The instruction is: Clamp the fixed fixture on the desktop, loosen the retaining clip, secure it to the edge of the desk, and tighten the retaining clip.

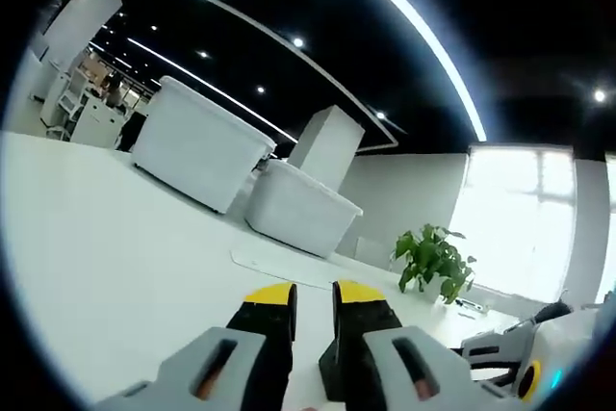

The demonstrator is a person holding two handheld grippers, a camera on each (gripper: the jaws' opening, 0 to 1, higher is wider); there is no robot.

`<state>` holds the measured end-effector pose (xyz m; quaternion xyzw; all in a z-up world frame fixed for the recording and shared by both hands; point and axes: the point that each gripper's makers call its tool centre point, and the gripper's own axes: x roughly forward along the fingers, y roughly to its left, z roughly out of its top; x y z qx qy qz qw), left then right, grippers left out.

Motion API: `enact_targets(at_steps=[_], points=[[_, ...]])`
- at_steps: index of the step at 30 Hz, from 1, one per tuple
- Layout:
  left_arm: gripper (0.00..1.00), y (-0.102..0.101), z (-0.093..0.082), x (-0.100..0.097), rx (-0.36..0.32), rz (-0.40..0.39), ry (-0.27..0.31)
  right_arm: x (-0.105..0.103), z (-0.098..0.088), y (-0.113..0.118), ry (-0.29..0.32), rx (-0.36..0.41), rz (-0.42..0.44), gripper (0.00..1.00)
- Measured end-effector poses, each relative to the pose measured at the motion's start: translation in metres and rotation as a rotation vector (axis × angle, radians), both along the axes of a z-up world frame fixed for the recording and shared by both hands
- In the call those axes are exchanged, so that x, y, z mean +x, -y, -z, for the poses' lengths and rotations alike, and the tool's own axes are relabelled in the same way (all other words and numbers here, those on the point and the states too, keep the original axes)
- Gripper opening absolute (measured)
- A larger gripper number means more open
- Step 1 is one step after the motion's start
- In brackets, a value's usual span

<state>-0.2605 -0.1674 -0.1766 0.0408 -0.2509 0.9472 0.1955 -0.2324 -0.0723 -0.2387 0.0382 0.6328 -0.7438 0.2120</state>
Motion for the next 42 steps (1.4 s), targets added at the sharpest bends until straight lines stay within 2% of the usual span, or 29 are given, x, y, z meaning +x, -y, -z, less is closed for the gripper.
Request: enact_targets(at_steps=[5, 13, 20, 23, 25, 32, 33, 35, 37, 39, 41, 42], points=[[0.15, -0.003, 0.0, 0.002, -0.021, 0.007, -0.005, -0.005, 0.001, 0.0, -0.037, 0.028, -0.004, 0.06], [0.15, -0.005, 0.0, 0.005, -0.014, 0.005, -0.008, -0.008, 0.001, -0.001, -0.075, 0.072, -0.001, 0.04], [0.15, -0.005, 0.0, 0.009, -0.018, 0.0, -0.009, -0.011, -0.001, -0.002, -0.101, 0.036, 0.006, 0.02], [0.15, -0.004, 0.0, 0.006, -0.022, -0.005, -0.01, -0.009, -0.002, -0.003, -0.112, -0.004, -0.002, 0.01], [0.15, -0.004, 0.001, 0.004, -0.024, -0.006, -0.01, -0.009, -0.001, -0.004, -0.126, 0.002, -0.018, 0.01], [0.15, -0.002, 0.001, 0.001, -0.031, -0.012, -0.014, 0.004, -0.003, -0.004, -0.146, -0.042, -0.068, 0.0], [0.15, -0.003, 0.001, 0.0, -0.033, -0.013, -0.013, 0.005, -0.003, -0.003, -0.153, -0.032, -0.076, 0.0], [0.15, -0.003, 0.001, -0.001, -0.039, -0.012, -0.012, 0.005, -0.004, -0.001, -0.17, 0.049, -0.106, 0.01], [0.15, -0.004, 0.001, 0.0, -0.042, -0.012, -0.013, 0.004, -0.003, -0.002, -0.161, 0.073, -0.087, 0.01], [0.15, -0.004, 0.001, -0.001, -0.044, -0.011, -0.011, 0.004, -0.004, -0.002, -0.173, 0.144, -0.086, 0.02], [0.15, -0.003, 0.001, 0.0, -0.043, -0.013, -0.012, 0.004, -0.003, 0.0, -0.173, 0.14, -0.081, 0.02], [0.15, -0.003, 0.001, 0.0, -0.043, -0.012, -0.011, 0.002, -0.002, 0.0, -0.179, 0.168, -0.08, 0.03]])
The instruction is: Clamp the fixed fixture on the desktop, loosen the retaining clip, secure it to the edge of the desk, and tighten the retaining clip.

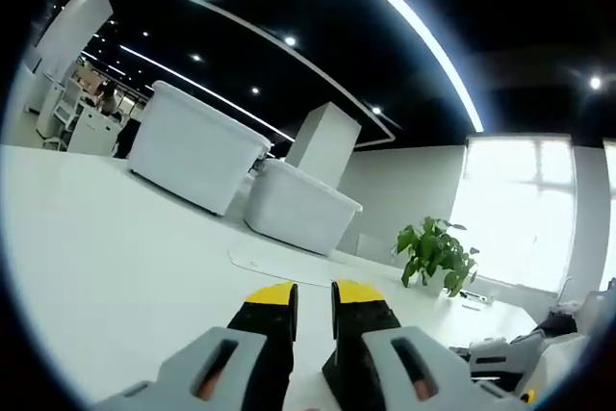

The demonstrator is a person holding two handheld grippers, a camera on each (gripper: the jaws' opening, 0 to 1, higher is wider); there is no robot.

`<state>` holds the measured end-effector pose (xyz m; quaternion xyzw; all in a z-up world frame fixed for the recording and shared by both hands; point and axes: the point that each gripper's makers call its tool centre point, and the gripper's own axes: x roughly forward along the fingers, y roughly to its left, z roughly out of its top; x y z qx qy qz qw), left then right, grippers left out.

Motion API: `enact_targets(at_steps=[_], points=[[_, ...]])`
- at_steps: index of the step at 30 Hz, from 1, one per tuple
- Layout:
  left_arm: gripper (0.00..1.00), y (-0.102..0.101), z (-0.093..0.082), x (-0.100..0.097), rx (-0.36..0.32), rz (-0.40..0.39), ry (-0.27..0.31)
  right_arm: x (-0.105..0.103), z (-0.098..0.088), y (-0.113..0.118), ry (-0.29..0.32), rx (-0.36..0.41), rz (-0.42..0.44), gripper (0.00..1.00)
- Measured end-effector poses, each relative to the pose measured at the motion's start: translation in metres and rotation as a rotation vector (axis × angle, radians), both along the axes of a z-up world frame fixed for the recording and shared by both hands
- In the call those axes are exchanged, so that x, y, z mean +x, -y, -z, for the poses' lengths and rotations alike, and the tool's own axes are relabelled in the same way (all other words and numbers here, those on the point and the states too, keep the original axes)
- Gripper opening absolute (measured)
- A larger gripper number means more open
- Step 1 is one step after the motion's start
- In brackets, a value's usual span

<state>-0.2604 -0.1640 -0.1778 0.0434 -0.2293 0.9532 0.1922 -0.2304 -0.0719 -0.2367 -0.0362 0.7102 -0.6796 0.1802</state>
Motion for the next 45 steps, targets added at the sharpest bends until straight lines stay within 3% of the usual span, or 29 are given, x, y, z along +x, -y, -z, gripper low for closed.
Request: enact_targets(at_steps=[7, 13, 19, 25, 30, 36, 41, 45], points=[[0.15, 0.0, 0.0, 0.003, -0.003, -0.002, 0.0, -0.005, 0.001, 0.001, -0.004, 0.024, 0.017, 0.04], [0.15, 0.0, 0.0, 0.003, -0.003, -0.002, 0.002, -0.007, 0.002, 0.003, -0.019, 0.088, 0.007, 0.03], [0.14, -0.001, 0.001, 0.003, -0.011, 0.0, 0.003, -0.01, 0.0, 0.002, -0.016, -0.001, 0.004, 0.0], [0.14, -0.002, 0.001, -0.003, -0.02, 0.002, 0.002, 0.001, -0.01, 0.01, -0.113, 0.009, -0.097, 0.0], [0.14, -0.002, 0.0, -0.007, -0.027, 0.004, -0.003, 0.011, -0.019, 0.011, -0.158, -0.037, -0.146, 0.0], [0.14, -0.004, -0.002, -0.01, -0.047, 0.009, -0.014, 0.024, -0.042, 0.006, -0.211, -0.083, -0.181, 0.0], [0.13, 0.001, -0.003, -0.009, 0.002, 0.005, -0.007, 0.042, -0.064, -0.005, -0.237, -0.151, -0.194, 0.0], [0.12, -0.004, -0.004, -0.008, -0.009, 0.026, -0.02, 0.057, -0.075, -0.014, -0.255, -0.178, -0.201, 0.0]])
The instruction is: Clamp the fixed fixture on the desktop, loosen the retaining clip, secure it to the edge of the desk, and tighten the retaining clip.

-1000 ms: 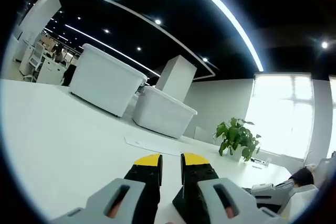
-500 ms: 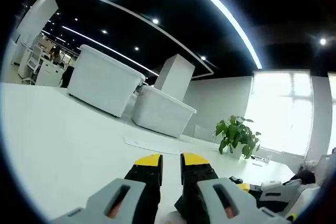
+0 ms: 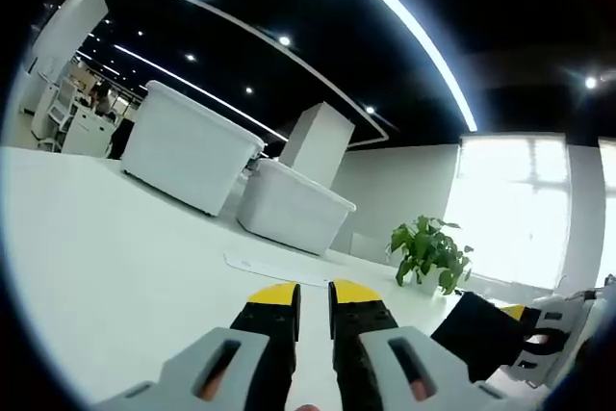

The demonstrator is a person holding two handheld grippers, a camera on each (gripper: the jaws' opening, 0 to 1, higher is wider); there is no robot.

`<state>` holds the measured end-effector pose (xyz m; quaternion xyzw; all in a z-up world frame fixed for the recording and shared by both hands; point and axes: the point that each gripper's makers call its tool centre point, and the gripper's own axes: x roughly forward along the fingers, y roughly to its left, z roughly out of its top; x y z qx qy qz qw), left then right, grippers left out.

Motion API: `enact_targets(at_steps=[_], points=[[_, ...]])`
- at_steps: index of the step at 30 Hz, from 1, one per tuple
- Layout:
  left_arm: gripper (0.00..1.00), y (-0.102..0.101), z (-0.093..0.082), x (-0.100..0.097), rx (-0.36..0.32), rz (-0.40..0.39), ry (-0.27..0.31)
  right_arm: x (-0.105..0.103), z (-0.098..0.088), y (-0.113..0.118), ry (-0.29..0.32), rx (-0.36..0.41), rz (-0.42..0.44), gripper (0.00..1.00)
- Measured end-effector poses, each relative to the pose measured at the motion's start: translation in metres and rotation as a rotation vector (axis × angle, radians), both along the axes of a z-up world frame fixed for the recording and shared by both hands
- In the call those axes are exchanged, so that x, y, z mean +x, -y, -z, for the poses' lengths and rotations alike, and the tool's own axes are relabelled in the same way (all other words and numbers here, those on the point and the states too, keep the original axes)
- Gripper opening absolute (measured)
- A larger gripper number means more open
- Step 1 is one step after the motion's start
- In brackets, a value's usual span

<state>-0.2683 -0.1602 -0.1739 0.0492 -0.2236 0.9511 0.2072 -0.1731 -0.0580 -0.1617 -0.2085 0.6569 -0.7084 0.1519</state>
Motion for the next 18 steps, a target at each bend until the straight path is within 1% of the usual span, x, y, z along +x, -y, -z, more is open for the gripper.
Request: enact_targets(at_steps=[1, 3, 4, 6, 8, 11, 15, 16, 17, 18], points=[[0.12, 0.0, 0.0, 0.0, 0.0, 0.0, -0.001, 0.004, -0.002, -0.002, -0.005, 0.002, 0.0, 0.0], [0.12, 0.002, 0.0, 0.0, 0.011, 0.001, -0.003, 0.014, -0.011, -0.008, -0.014, -0.033, -0.008, 0.0], [0.12, 0.003, -0.001, 0.004, 0.018, -0.003, -0.005, 0.018, -0.015, -0.011, -0.012, -0.049, -0.004, 0.0], [0.12, 0.003, -0.001, 0.006, 0.017, -0.004, -0.006, 0.029, -0.028, -0.017, -0.022, -0.09, -0.016, 0.0], [0.12, 0.001, -0.001, 0.01, 0.012, 0.0, -0.007, 0.037, -0.036, -0.021, -0.016, -0.127, -0.02, 0.0], [0.12, -0.002, -0.003, 0.016, -0.014, -0.002, -0.029, 0.058, -0.051, -0.025, -0.023, -0.19, -0.039, 0.0], [0.12, -0.003, -0.006, 0.026, -0.025, -0.001, -0.052, 0.079, -0.064, -0.027, -0.029, -0.239, -0.063, 0.0], [0.12, -0.003, -0.007, 0.028, -0.028, -0.005, -0.058, 0.084, -0.067, -0.027, -0.017, -0.276, -0.076, 0.0], [0.12, -0.004, -0.008, 0.031, -0.043, -0.01, -0.066, 0.089, -0.068, -0.027, -0.002, -0.29, -0.078, 0.0], [0.12, -0.005, -0.008, 0.033, -0.074, -0.016, -0.077, 0.096, -0.072, -0.027, 0.004, -0.321, -0.087, 0.0]])
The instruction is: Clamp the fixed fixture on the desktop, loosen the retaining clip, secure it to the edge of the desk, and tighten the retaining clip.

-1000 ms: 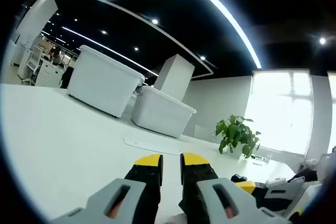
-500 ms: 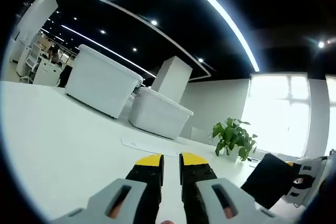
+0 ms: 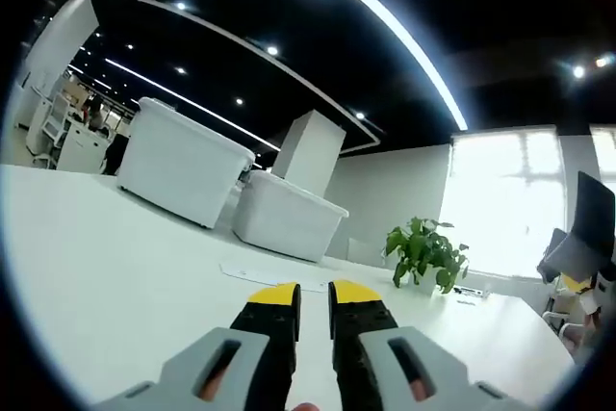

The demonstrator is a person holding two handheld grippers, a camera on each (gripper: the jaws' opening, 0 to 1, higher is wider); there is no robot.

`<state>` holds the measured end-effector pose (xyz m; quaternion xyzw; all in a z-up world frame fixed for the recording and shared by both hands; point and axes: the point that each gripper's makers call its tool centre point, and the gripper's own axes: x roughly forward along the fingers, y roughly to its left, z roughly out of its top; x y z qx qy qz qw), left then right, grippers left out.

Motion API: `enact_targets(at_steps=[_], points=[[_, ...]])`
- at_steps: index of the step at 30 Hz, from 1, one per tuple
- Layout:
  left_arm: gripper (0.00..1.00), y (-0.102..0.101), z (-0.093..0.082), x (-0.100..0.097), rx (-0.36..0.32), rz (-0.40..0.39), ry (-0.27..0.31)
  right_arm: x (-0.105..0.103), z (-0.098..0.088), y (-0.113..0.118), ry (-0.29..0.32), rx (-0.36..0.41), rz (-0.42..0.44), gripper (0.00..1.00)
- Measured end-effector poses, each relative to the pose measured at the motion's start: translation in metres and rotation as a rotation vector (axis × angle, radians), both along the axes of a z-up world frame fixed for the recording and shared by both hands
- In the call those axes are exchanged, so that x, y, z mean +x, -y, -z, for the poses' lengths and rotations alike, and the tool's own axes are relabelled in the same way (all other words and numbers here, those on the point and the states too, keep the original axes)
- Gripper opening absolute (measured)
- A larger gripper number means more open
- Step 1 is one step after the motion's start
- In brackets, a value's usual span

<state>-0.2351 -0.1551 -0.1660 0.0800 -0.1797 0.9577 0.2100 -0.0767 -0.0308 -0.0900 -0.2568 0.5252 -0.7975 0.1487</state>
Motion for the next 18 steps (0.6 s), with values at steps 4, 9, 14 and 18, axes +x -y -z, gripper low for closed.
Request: enact_targets(at_steps=[4, 9, 14, 18], points=[[0.11, -0.003, -0.003, 0.002, -0.083, -0.016, -0.044, 0.022, -0.006, -0.001, 0.027, -0.081, -0.048, 0.0], [0.11, 0.0, 0.0, 0.001, -0.061, -0.007, -0.017, 0.046, -0.006, -0.004, 0.076, -0.154, -0.095, 0.0], [0.11, -0.009, -0.003, 0.033, -0.098, 0.087, -0.045, 0.069, -0.001, -0.008, 0.117, -0.222, -0.136, 0.0], [0.11, -0.005, -0.001, 0.055, -0.156, 0.089, -0.054, 0.085, 0.003, -0.008, 0.158, -0.266, -0.157, 0.0]])
